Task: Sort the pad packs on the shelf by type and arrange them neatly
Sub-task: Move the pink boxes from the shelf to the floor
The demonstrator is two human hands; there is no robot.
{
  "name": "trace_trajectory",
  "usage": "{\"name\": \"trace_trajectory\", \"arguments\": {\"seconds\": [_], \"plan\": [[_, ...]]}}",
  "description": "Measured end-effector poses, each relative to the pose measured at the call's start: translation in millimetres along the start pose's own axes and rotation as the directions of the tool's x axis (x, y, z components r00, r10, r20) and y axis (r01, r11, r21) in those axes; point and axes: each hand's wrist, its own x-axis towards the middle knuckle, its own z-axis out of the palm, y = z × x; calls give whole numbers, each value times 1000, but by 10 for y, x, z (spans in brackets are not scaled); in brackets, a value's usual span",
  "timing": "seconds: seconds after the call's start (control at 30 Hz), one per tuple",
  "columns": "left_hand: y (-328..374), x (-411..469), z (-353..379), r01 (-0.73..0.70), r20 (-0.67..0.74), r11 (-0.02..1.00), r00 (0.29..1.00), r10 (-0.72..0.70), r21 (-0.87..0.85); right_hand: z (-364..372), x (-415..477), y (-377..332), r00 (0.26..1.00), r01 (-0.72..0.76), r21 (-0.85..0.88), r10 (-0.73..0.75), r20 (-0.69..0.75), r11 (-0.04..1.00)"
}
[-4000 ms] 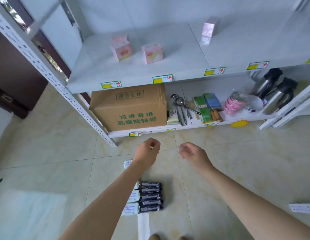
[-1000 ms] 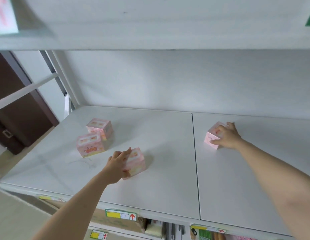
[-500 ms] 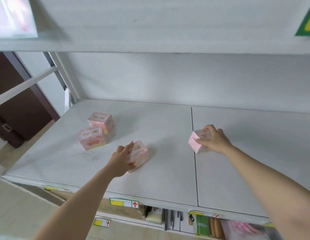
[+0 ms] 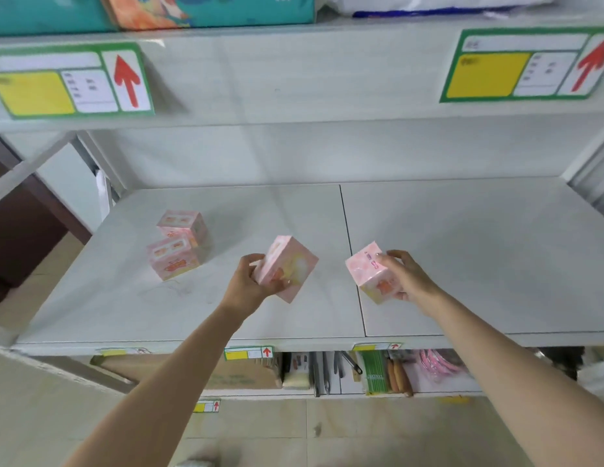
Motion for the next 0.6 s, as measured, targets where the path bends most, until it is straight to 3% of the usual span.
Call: {"name": "trace_trajectory", "arguments": {"seconds": [0.33,0.6], "plan": [[51,-784,205,25,231,995,973,-2,-98,-139,-1037,288,997,13,38,-16,77,999],[-259,-1779,459,144,238,964,967,-89,-224,-232,-1973,797,998,-36,163,27,56,986]]}}
